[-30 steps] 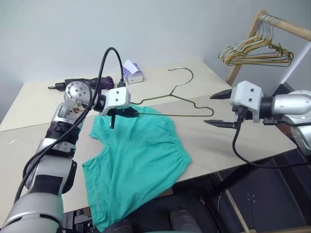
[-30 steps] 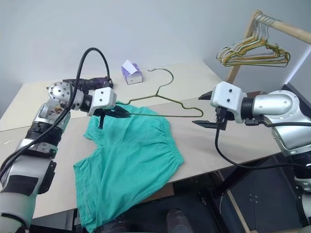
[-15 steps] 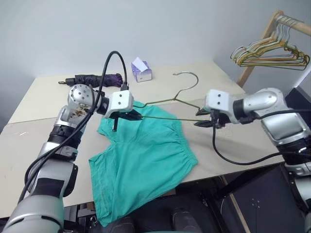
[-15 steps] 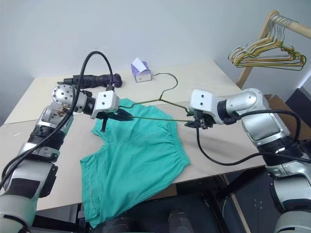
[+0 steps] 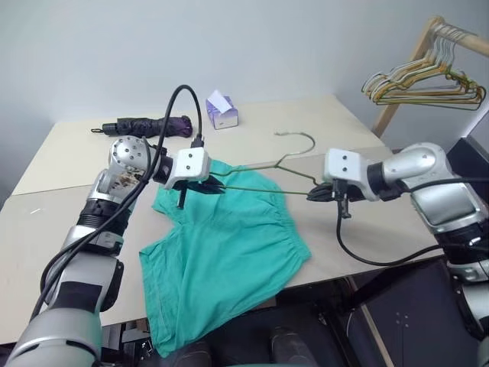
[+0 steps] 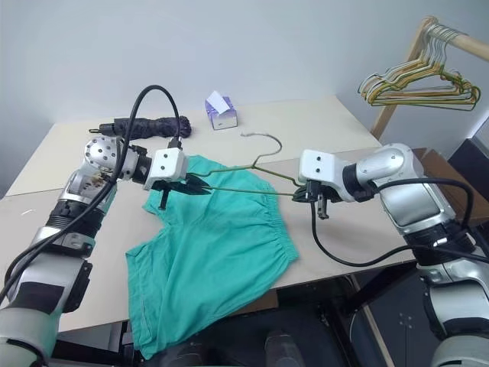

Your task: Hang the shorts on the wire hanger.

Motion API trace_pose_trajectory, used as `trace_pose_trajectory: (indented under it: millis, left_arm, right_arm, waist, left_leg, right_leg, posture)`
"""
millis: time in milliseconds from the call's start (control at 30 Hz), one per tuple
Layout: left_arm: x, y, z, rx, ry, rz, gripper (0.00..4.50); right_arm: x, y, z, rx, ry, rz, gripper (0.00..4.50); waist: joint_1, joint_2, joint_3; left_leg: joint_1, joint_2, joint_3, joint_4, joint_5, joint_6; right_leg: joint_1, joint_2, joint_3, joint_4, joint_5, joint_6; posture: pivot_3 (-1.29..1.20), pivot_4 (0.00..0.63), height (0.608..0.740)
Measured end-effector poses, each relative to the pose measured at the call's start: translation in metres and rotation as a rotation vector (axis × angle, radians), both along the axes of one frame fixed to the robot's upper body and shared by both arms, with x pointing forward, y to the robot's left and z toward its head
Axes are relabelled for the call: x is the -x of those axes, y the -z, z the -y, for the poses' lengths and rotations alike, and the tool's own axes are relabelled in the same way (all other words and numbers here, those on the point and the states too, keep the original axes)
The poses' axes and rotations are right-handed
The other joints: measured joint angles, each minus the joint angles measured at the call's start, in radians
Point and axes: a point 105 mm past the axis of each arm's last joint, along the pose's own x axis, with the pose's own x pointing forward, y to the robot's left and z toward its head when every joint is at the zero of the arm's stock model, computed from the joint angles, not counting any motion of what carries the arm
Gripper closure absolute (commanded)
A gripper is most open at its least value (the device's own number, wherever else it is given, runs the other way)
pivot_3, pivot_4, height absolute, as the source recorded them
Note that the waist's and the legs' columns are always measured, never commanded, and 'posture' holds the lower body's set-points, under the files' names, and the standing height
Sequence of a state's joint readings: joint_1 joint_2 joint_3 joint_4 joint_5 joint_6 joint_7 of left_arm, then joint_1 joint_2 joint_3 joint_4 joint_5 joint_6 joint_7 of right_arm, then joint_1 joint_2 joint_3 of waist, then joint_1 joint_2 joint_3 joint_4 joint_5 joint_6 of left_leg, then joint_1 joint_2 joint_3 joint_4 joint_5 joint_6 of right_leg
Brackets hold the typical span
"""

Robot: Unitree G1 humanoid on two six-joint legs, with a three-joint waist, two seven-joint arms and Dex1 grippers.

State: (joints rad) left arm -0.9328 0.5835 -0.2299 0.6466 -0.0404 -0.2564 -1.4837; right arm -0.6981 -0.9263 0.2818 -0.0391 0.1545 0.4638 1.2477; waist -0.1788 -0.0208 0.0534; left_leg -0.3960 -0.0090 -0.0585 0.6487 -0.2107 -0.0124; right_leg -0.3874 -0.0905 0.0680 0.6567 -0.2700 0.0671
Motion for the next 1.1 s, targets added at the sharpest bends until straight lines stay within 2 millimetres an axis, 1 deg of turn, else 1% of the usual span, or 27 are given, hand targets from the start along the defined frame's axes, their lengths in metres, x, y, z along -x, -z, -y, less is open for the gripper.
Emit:
trace_pose_trajectory:
  millis: [133, 200, 233, 267, 300, 333, 367, 467, 567, 600, 667, 733, 833, 1000, 1100]
  left_arm:
    - [-0.007, 0.002, -0.014, 0.101, -0.088, -0.043, 1.94]
    - [-0.010, 0.002, -0.023, 0.172, -0.149, -0.050, 1.32]
    - [-0.010, 0.003, -0.027, 0.189, -0.171, -0.057, 1.03]
    - [-0.009, 0.004, -0.029, 0.229, -0.197, -0.073, 0.76]
    - [-0.007, 0.005, -0.032, 0.294, -0.227, -0.091, 0.35]
    - [-0.005, 0.004, -0.032, 0.345, -0.241, -0.098, 0.15]
    - [0.000, 0.002, -0.029, 0.430, -0.254, -0.122, 0.05]
    - [0.023, 0.000, -0.021, 0.518, -0.221, -0.234, 0.05]
    - [0.046, -0.002, -0.014, 0.519, -0.160, -0.310, 0.05]
    - [0.058, -0.002, -0.010, 0.507, -0.112, -0.335, 0.05]
    - [0.066, -0.001, -0.007, 0.486, -0.075, -0.352, 0.05]
    - [0.070, -0.003, -0.006, 0.471, -0.053, -0.360, 0.05]
    - [0.071, -0.004, -0.008, 0.462, -0.045, -0.361, 0.05]
    - [0.072, -0.003, -0.008, 0.457, -0.037, -0.362, 0.05]
    - [0.072, -0.003, -0.008, 0.457, -0.036, -0.362, 0.05]
  right_arm:
    - [0.022, 0.014, 0.021, -0.091, 0.104, -0.106, 4.50]
    - [0.035, 0.028, 0.032, -0.174, 0.208, -0.200, 4.50]
    - [0.038, 0.034, 0.035, -0.193, 0.238, -0.232, 4.50]
    - [0.044, 0.043, 0.041, -0.232, 0.304, -0.272, 4.50]
    - [0.050, 0.056, 0.047, -0.277, 0.379, -0.325, 4.50]
    - [0.054, 0.067, 0.052, -0.292, 0.427, -0.363, 4.50]
    - [0.062, 0.081, 0.057, -0.324, 0.498, -0.429, 4.50]
    - [0.079, 0.106, 0.069, -0.405, 0.649, -0.573, 4.50]
    - [0.086, 0.110, 0.081, -0.466, 0.742, -0.649, 4.50]
    - [0.088, 0.112, 0.087, -0.497, 0.795, -0.698, 4.50]
    - [0.092, 0.118, 0.089, -0.507, 0.830, -0.753, 4.50]
    - [0.096, 0.123, 0.088, -0.514, 0.843, -0.808, 4.50]
    - [0.098, 0.127, 0.089, -0.504, 0.859, -0.848, 4.50]
    - [0.092, 0.121, 0.081, -0.508, 0.806, -0.879, 4.50]
    - [0.090, 0.119, 0.081, -0.507, 0.794, -0.894, 4.50]
  waist:
    - [-0.001, 0.000, 0.000]
    - [-0.003, 0.000, -0.001]
    - [-0.005, -0.001, -0.001]
    - [-0.005, -0.001, -0.001]
    - [-0.004, -0.001, -0.003]
    - [-0.003, -0.001, -0.004]
    - [-0.002, 0.000, -0.004]
    - [0.000, 0.000, -0.005]
    - [-0.002, 0.001, -0.005]
    - [-0.002, 0.001, -0.006]
    - [0.000, 0.001, -0.006]
    - [0.002, 0.001, -0.006]
    - [0.004, 0.001, -0.006]
    - [0.005, 0.001, -0.006]
    - [0.011, 0.001, -0.006]
  left_leg:
    - [-0.001, 0.000, -0.001, 0.001, 0.000, 0.000]
    - [-0.001, 0.000, -0.002, 0.001, 0.000, 0.000]
    - [0.000, 0.000, -0.002, 0.001, 0.000, 0.001]
    - [0.000, 0.000, -0.002, 0.000, 0.000, 0.001]
    - [0.000, 0.000, -0.003, 0.001, 0.000, 0.001]
    - [0.000, 0.000, -0.004, 0.001, 0.000, 0.001]
    - [0.000, 0.000, -0.007, 0.001, 0.000, 0.001]
    - [0.000, 0.000, -0.010, 0.002, 0.000, 0.001]
    - [0.001, -0.001, -0.010, 0.001, -0.001, 0.001]
    - [0.004, -0.001, -0.010, 0.000, -0.001, 0.001]
    - [0.008, 0.000, -0.007, -0.002, -0.001, 0.001]
    - [0.011, 0.000, -0.001, -0.002, -0.001, 0.001]
    - [0.013, 0.001, 0.001, -0.003, -0.002, 0.002]
    - [0.013, 0.001, 0.001, -0.003, -0.002, 0.002]
    - [0.013, 0.001, 0.001, -0.003, -0.002, 0.002]
  right_leg:
    - [0.000, 0.000, 0.000, 0.000, 0.000, 0.000]
    - [0.000, 0.000, -0.001, 0.000, 0.000, 0.000]
    - [0.000, 0.000, -0.001, 0.001, 0.000, 0.000]
    - [0.000, 0.000, -0.001, 0.001, 0.000, 0.000]
    - [0.001, 0.000, 0.000, 0.001, 0.000, 0.000]
    - [0.001, -0.001, 0.000, 0.002, 0.000, 0.000]
    - [0.000, -0.001, 0.000, 0.001, 0.000, 0.000]
    - [0.001, -0.002, 0.000, 0.002, 0.000, 0.000]
    - [0.003, -0.001, 0.000, 0.002, 0.000, 0.000]
    - [0.005, 0.000, 0.000, 0.000, 0.000, 0.000]
    - [0.010, 0.000, 0.000, -0.002, -0.001, 0.001]
    - [0.014, 0.000, 0.000, -0.003, -0.001, 0.001]
    - [0.017, 0.001, 0.000, -0.008, -0.001, 0.002]
    - [0.017, 0.001, 0.000, -0.008, -0.001, 0.002]
    - [0.017, 0.001, 0.000, -0.008, -0.001, 0.002]
  posture:
    - [-0.17, 0.000, 0.740]
    - [-0.17, 0.000, 0.740]
    - [-0.16, 0.000, 0.740]
    - [-0.16, 0.000, 0.740]
    - [-0.16, 0.000, 0.740]
    - [-0.16, 0.000, 0.740]
    - [-0.16, 0.000, 0.740]
    - [-0.16, 0.004, 0.740]
    - [-0.16, 0.008, 0.740]
    - [-0.16, 0.011, 0.740]
    - [-0.15, 0.012, 0.740]
    - [-0.15, 0.014, 0.740]
    - [-0.15, 0.013, 0.740]
    - [-0.14, 0.011, 0.740]
    - [-0.14, 0.010, 0.740]
